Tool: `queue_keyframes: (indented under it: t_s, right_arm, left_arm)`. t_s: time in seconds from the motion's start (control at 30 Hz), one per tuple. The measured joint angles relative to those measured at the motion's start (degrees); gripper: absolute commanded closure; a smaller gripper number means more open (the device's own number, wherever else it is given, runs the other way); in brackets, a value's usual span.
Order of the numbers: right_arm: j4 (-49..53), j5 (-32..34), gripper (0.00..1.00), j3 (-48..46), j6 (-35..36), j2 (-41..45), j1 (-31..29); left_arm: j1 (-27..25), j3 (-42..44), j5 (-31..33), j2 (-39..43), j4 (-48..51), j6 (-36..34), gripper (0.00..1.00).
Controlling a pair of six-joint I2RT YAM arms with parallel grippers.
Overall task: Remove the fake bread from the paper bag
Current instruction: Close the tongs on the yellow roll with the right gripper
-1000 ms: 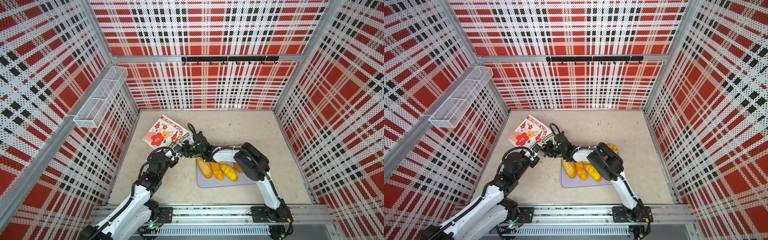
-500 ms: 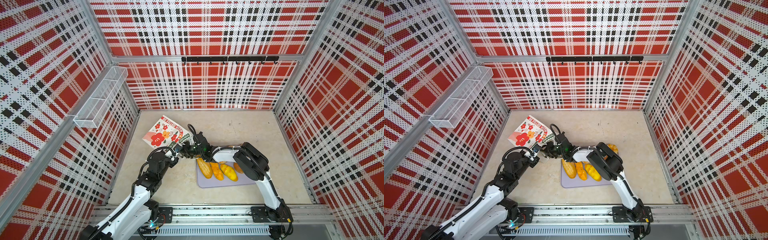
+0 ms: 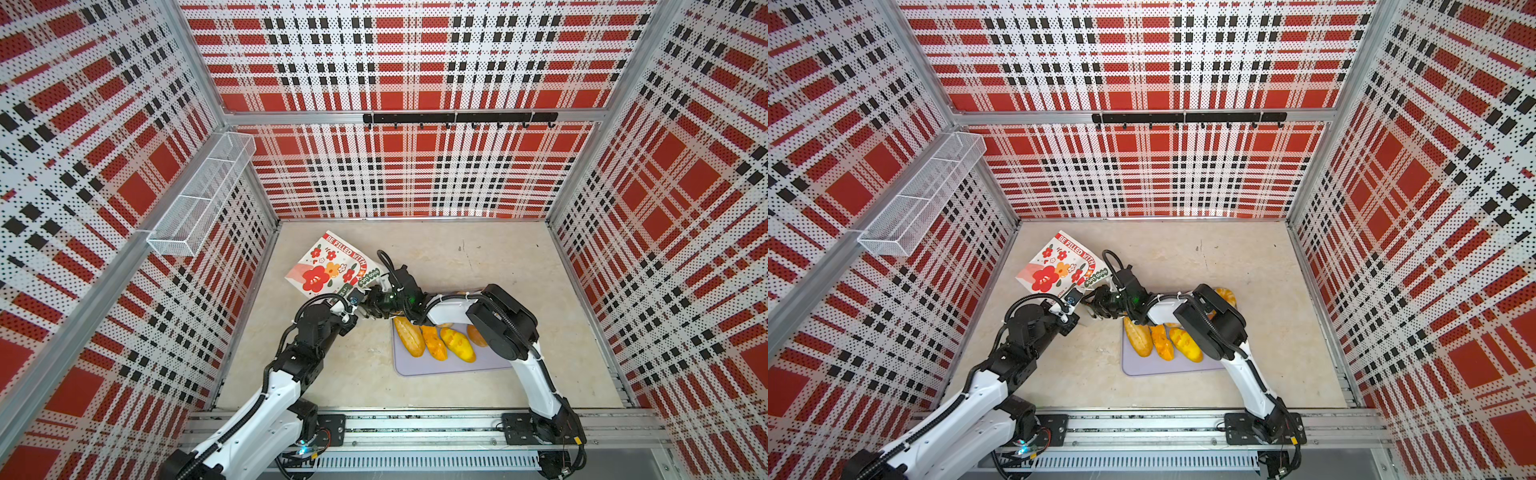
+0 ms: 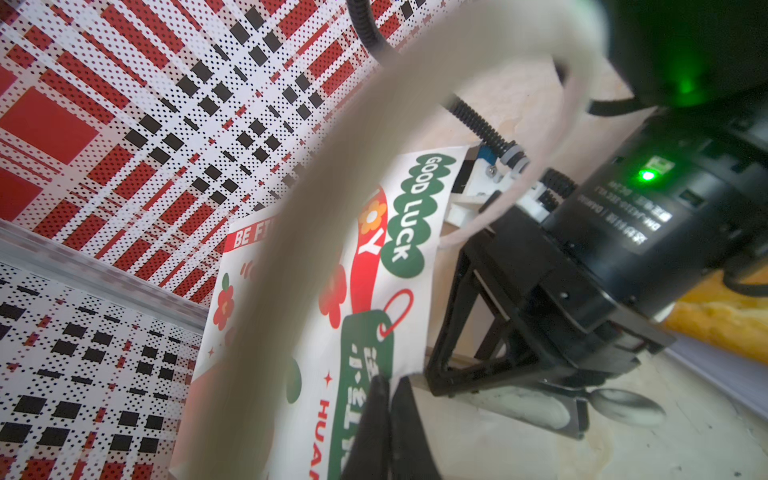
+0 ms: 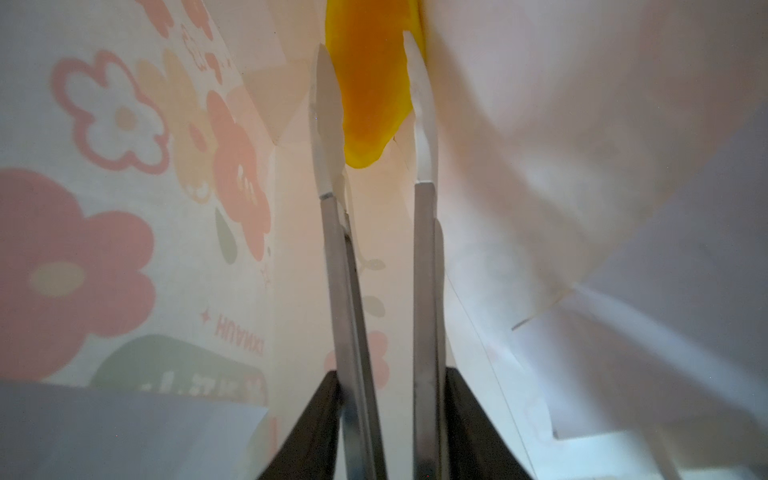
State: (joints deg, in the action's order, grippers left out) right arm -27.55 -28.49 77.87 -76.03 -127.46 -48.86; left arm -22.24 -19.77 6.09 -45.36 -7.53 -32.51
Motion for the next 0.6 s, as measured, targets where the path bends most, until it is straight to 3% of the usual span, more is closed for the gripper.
queue_keyframes:
  t_s: [0.6]
  right_arm:
    - [-5.46, -2.19, 0.60, -3.96, -0.55, 0.00, 1.73]
  left_arm:
    - [-0.35, 0.00, 0.37, -0.28, 0.04, -0.42, 1.00]
